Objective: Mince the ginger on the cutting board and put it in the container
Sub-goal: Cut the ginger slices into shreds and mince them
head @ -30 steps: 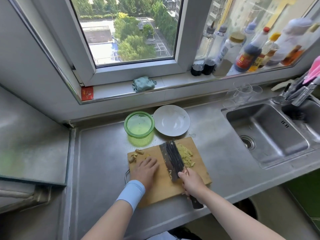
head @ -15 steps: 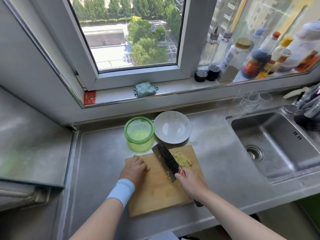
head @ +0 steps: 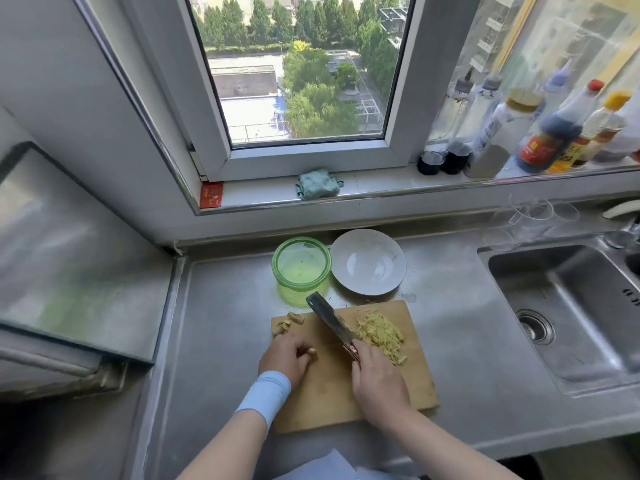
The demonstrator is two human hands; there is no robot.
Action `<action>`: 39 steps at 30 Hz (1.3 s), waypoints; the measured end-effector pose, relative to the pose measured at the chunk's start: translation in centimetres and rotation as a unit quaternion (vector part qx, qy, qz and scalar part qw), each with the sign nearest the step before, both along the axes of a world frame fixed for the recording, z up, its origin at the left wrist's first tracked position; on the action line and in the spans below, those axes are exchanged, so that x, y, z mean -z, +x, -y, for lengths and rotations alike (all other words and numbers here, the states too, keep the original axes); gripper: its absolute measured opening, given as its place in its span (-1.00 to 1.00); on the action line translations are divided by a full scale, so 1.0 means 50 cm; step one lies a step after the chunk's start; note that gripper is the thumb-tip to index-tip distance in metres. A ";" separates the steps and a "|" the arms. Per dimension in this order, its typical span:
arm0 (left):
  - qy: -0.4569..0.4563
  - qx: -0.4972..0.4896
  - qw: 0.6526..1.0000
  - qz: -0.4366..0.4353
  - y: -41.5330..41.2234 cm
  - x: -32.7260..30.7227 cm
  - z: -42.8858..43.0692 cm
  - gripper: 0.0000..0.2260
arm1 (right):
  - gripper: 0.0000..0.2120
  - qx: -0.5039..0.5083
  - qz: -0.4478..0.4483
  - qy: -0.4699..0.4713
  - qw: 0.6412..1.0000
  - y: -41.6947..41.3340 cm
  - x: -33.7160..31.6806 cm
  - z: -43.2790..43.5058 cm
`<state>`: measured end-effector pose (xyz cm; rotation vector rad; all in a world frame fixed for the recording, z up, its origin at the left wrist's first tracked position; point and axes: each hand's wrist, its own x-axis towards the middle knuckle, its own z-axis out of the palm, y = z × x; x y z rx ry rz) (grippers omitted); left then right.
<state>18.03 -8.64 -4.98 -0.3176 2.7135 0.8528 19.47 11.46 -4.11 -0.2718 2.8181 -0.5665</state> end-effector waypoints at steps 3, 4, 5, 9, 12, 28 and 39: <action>0.082 -0.100 0.992 -0.010 0.023 0.005 0.017 -0.85 | -0.58 0.016 0.021 0.034 0.999 0.019 0.015 0.020; 0.102 -0.116 0.988 -0.014 0.032 0.008 0.025 -0.86 | -0.58 0.030 0.035 0.040 0.998 0.024 0.015 0.025; 0.119 -0.127 0.985 -0.012 0.040 0.009 0.031 -0.89 | -0.56 0.045 0.040 0.046 0.997 0.029 0.016 0.029; 0.193 -0.164 0.967 -0.017 0.065 0.006 0.053 -0.86 | -0.48 0.081 0.063 0.047 0.994 0.038 0.020 0.045; 0.226 -0.161 0.961 -0.005 0.076 0.007 0.070 -0.85 | -0.43 0.077 0.066 0.085 0.991 0.033 0.022 0.055; 0.300 -0.040 0.953 0.009 0.044 -0.005 0.139 -0.92 | -0.92 0.119 0.126 -0.209 0.963 -0.023 -0.081 0.208; 0.115 0.035 0.992 0.044 -0.023 -0.013 0.126 -0.93 | -0.84 0.177 0.130 -0.074 0.973 -0.103 -0.068 0.168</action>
